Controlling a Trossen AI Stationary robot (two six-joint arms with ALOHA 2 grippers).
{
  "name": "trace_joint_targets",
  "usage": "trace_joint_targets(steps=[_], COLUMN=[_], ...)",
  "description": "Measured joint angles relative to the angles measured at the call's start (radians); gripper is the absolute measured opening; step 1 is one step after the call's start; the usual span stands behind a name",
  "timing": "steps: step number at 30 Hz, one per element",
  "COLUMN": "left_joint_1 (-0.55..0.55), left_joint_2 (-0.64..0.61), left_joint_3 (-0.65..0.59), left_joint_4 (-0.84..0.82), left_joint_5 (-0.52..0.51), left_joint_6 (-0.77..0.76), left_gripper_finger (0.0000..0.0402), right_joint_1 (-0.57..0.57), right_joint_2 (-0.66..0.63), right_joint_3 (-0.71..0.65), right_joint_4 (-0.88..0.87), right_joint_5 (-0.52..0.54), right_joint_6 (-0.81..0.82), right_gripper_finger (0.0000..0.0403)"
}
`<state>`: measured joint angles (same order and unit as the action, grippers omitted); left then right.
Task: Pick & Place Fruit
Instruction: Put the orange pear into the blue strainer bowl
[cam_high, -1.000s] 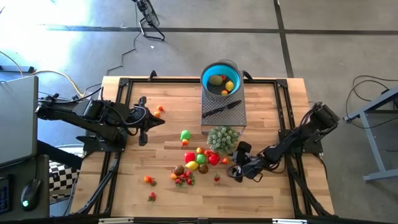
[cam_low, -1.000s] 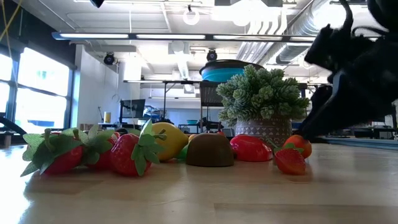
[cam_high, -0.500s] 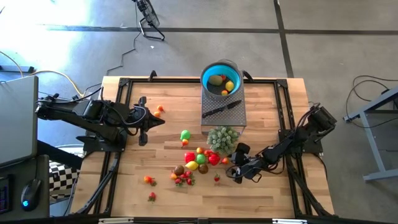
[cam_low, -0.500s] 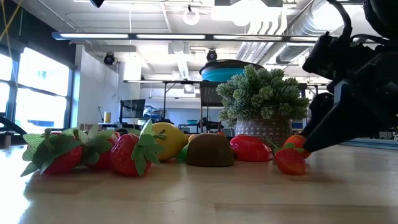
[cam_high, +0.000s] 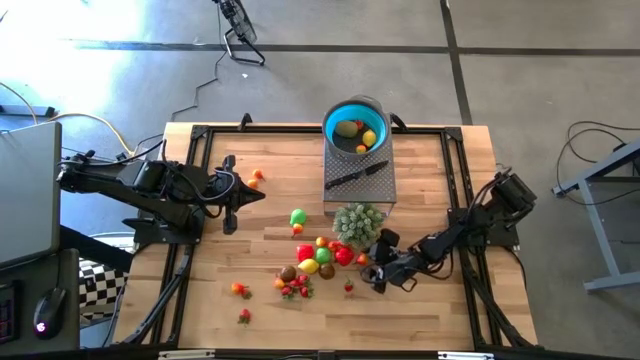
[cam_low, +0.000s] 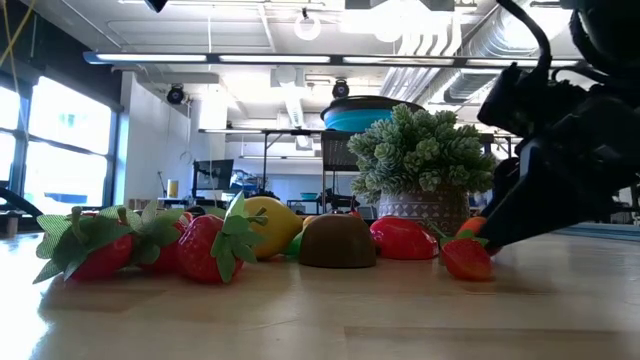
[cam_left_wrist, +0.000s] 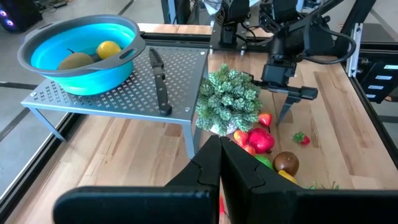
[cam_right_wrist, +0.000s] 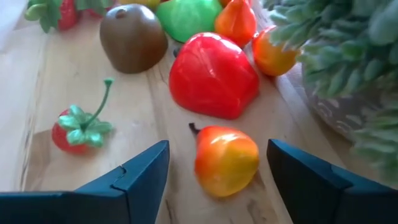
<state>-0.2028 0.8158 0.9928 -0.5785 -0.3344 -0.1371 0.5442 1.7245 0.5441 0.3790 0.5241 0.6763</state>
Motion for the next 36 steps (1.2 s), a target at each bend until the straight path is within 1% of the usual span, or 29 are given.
trace_joint_targets(steps=[7,14,18,27,30,36], left_joint_1=[0.000,0.000,0.000,0.000,0.000,0.000], left_joint_2=[0.000,0.000,0.000,0.000,0.000,0.000], left_joint_3=[0.000,0.000,0.000,0.000,0.000,0.000], left_joint_4=[0.000,0.000,0.000,0.000,0.000,0.000], left_joint_5=[0.000,0.000,0.000,0.000,0.000,0.000], left_joint_6=[0.000,0.000,0.000,0.000,0.000,0.000], left_gripper_finger=[0.0000,0.0000,0.0000,0.0000,0.0000,0.0000], right_joint_1=[-0.004,-0.004,-0.003,0.000,-0.001,0.000], right_joint_2=[0.000,0.000,0.000,0.000,0.000,-0.001], right_joint_3=[0.000,0.000,0.000,0.000,0.000,-0.001], right_joint_4=[-0.005,-0.006,-0.006,0.002,0.017,0.085], right_joint_5=[-0.003,-0.004,-0.009,-0.055,-0.079,-0.130], right_joint_6=[0.007,0.010,0.041,0.062,0.062,0.062], right_gripper_finger=[0.0238,0.0203,0.0182,0.0137,0.0130,0.0134])
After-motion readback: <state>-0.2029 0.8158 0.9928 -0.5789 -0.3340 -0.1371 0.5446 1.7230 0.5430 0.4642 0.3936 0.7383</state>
